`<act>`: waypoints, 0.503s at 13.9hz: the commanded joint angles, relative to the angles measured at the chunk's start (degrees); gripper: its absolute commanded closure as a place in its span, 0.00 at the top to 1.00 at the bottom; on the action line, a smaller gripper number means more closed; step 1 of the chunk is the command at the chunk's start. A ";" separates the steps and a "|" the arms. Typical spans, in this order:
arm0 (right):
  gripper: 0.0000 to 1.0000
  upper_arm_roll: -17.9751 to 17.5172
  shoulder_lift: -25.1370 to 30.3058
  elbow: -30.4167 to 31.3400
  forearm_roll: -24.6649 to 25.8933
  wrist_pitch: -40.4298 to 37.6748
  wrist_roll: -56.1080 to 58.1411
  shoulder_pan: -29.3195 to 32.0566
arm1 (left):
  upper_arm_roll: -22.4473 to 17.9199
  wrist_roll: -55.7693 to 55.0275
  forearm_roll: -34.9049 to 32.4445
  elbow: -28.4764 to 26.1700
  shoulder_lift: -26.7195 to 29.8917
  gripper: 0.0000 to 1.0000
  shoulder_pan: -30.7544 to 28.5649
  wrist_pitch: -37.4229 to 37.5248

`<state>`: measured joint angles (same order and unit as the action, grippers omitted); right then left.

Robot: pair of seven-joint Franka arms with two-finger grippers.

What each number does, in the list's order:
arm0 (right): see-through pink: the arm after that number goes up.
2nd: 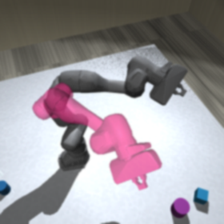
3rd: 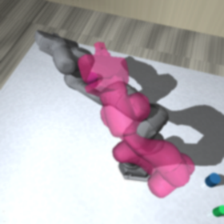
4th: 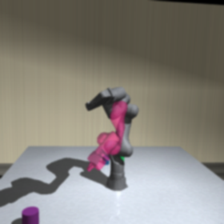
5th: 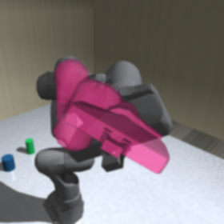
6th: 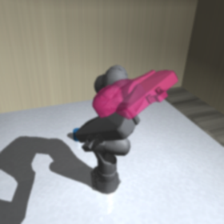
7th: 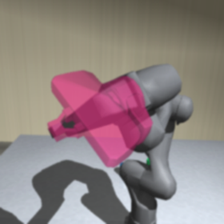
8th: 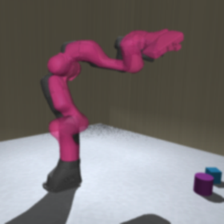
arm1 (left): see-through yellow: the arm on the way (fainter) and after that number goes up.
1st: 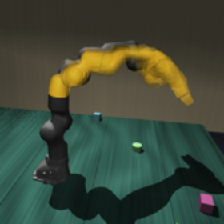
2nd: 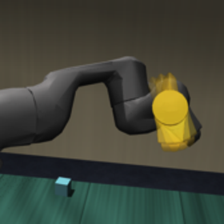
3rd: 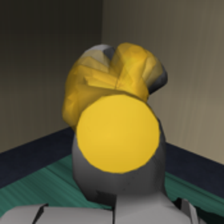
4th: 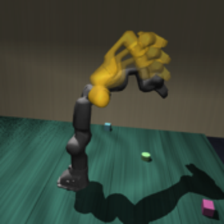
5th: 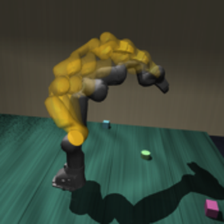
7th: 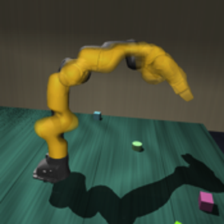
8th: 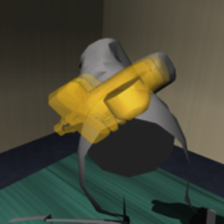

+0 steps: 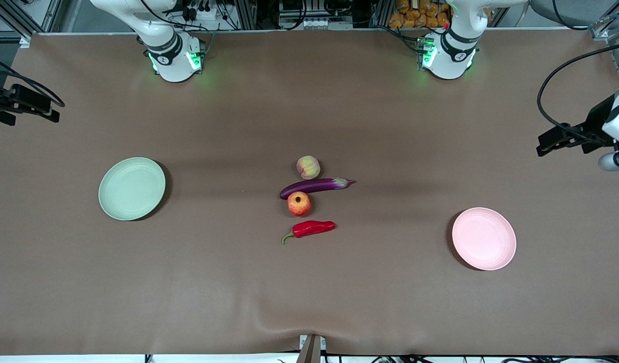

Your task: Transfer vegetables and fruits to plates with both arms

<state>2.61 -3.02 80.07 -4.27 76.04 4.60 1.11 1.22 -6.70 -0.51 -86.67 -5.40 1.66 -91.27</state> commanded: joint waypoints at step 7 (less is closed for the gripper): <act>1.00 -1.02 -0.05 -0.18 -0.47 0.33 0.32 1.62 | 0.71 -8.77 -0.11 3.00 -6.20 1.00 1.07 -3.92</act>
<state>2.62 -3.09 80.07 -4.27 76.17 4.60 1.11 1.95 -14.20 -0.50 -85.59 -9.63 3.09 -95.11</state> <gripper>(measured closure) 0.000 0.000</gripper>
